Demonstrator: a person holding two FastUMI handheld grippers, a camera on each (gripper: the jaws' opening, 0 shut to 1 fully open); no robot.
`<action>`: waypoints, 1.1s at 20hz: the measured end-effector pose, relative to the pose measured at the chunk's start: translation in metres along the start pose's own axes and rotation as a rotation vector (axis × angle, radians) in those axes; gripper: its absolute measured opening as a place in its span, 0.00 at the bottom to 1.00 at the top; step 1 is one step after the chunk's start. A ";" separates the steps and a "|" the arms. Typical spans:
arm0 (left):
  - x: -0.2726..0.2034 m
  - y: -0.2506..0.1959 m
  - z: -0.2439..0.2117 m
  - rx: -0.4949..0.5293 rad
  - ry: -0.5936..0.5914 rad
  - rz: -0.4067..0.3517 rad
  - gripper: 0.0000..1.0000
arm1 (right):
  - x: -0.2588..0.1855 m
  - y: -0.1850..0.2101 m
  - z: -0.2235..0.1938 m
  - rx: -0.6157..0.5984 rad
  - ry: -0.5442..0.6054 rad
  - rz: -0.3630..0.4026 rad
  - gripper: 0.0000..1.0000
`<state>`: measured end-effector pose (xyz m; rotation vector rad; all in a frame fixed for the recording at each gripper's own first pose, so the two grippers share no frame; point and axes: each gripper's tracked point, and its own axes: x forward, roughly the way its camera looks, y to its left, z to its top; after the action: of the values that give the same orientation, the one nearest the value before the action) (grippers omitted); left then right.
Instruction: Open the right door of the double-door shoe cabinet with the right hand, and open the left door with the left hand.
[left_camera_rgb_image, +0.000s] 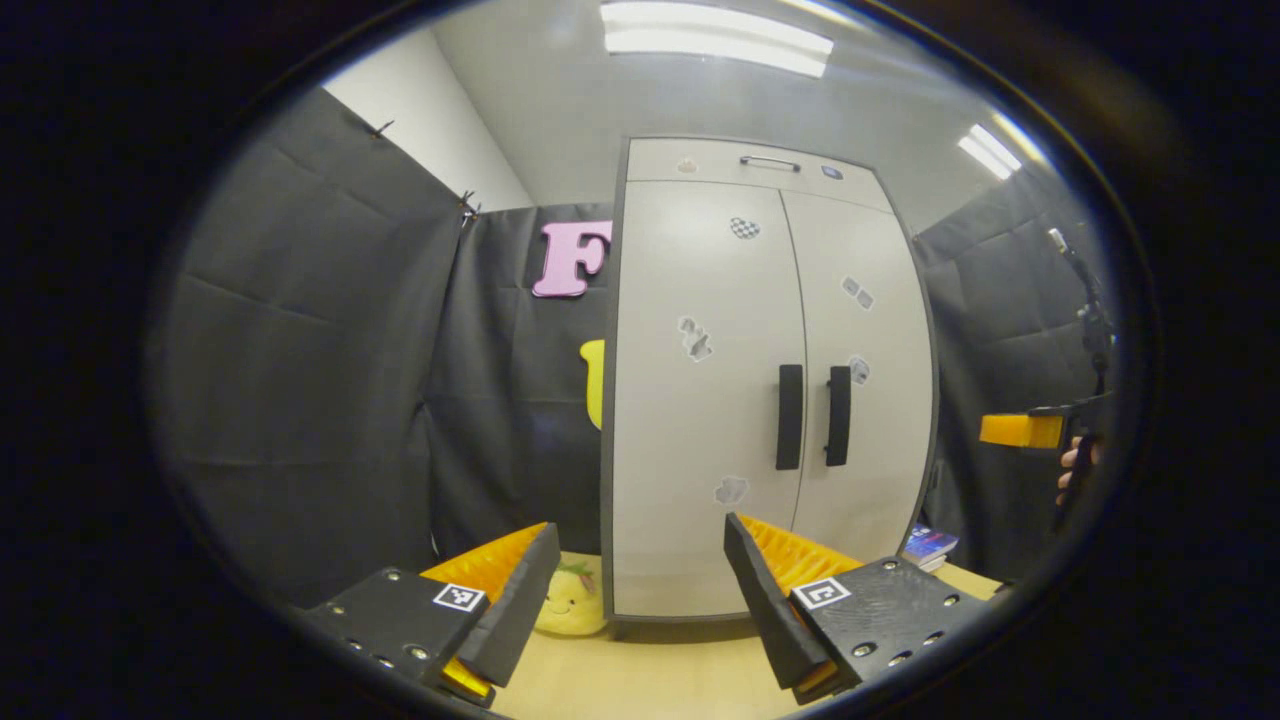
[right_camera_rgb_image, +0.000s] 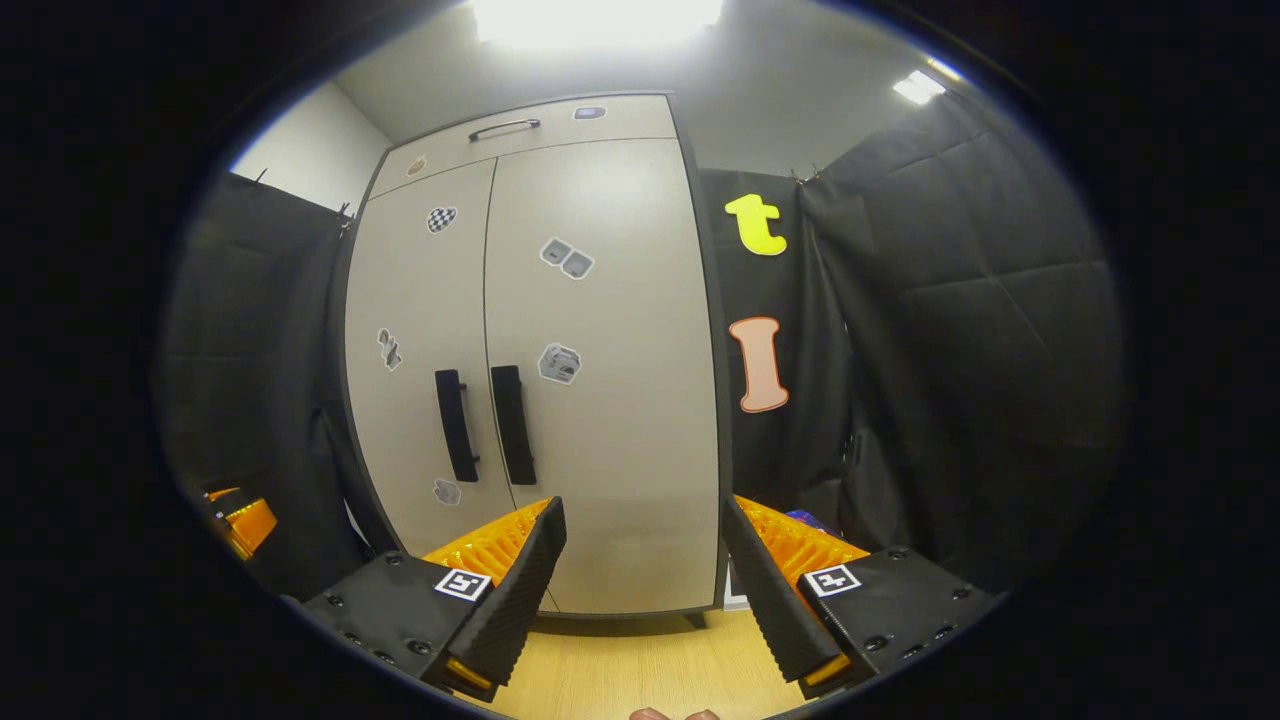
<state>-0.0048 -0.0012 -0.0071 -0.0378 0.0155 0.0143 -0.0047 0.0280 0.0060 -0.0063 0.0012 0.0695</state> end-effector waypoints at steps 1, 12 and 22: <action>-0.002 -0.001 -0.002 -0.009 0.005 0.002 0.94 | 0.003 0.005 0.004 0.001 -0.003 0.012 0.98; -0.011 0.012 -0.015 -0.024 0.053 0.057 0.95 | 0.053 0.042 0.043 0.030 -0.049 0.085 0.98; -0.009 0.024 -0.028 -0.075 0.107 0.114 0.95 | 0.115 0.092 0.057 0.003 -0.055 0.121 0.98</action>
<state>-0.0144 0.0218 -0.0360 -0.1125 0.1243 0.1268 0.1035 0.1277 0.0626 -0.0015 -0.0535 0.1910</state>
